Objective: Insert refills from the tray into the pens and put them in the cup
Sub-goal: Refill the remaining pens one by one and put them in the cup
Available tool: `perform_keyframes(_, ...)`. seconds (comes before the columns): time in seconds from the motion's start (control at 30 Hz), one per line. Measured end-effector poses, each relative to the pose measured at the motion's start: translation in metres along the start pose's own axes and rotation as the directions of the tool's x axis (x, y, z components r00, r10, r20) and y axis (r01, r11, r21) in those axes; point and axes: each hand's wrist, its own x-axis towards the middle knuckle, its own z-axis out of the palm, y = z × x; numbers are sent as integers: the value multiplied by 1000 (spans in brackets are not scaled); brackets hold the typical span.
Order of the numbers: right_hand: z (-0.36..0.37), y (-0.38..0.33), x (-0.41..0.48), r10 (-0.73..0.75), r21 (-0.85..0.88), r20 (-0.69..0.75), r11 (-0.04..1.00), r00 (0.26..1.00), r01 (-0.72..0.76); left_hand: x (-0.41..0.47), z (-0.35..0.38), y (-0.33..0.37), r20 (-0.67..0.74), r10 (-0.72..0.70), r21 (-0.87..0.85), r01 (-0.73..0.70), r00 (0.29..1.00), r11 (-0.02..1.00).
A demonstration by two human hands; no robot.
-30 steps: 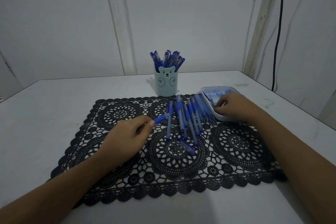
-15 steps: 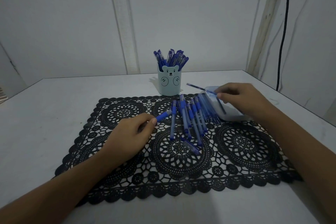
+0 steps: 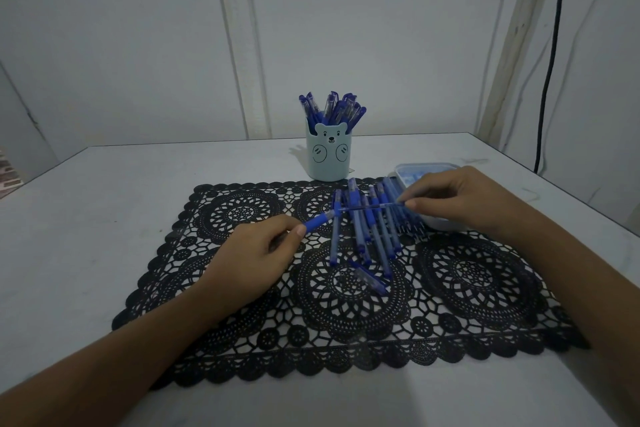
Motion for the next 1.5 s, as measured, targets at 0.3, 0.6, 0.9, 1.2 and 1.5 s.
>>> perform_keyframes(0.3,2,3,-1,2,-18,-19,1000,1000,-2,0,0,2,8,12,-6,-12,1000,1000)
perform_keyframes(0.6,5,1,-2,-10,-68,36,998,999,12,-1,0,1,-3,51,18,-51,999,999)
perform_keyframes(0.9,22,-10,-8,-97,-154,119,981,988,115,-5,1,6,69,156,288,-170,985,942)
perform_keyframes(1.2,45,-14,-11,-71,-1,-82,997,994,71,-4,0,3,8,160,118,-160,987,980)
perform_keyframes(1.5,57,-18,-14,-100,-25,-1,995,995,100,-4,1,2,16,165,121,-165,986,979)
